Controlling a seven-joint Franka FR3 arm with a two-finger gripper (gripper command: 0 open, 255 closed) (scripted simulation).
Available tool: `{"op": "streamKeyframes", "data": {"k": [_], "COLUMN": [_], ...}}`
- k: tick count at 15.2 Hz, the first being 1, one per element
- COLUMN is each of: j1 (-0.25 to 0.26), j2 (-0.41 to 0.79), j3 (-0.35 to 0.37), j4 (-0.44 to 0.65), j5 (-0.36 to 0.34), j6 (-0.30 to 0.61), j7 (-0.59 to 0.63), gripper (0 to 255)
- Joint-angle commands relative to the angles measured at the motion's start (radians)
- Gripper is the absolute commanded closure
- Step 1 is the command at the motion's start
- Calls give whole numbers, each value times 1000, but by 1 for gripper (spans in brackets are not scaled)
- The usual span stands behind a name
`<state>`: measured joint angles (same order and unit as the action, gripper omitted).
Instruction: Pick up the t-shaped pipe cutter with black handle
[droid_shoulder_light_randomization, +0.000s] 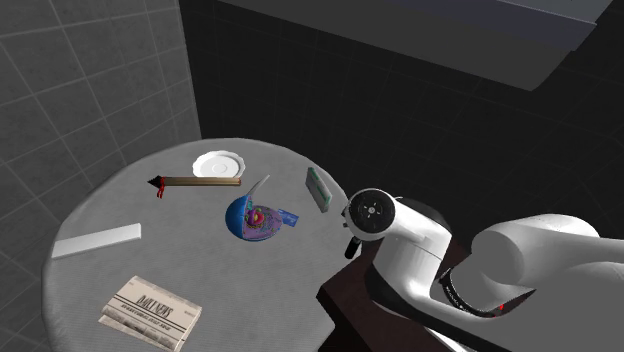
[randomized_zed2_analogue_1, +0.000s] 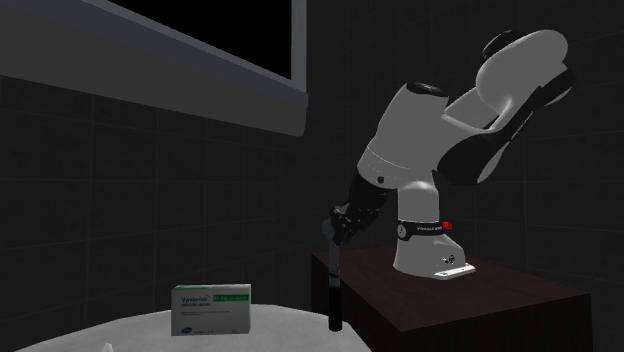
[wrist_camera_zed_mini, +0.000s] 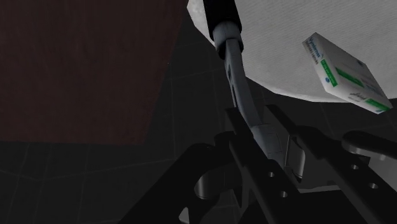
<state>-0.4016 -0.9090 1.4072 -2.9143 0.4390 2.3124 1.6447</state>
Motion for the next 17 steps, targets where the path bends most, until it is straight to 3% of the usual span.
{"op": "streamKeyframes", "data": {"k": [1,9,15,17], "j1": [13,90,118,119], "j2": [-9,-97,-154,-155], "j3": [-19,-168,-261,-263], "j4": [-1,21,49,50], "j5": [-5,-58,-102,-103], "j6": [-17,-149,-239,-241], "j7": [-6,-59,-99,-100], "gripper": [255,255,255,255]}}
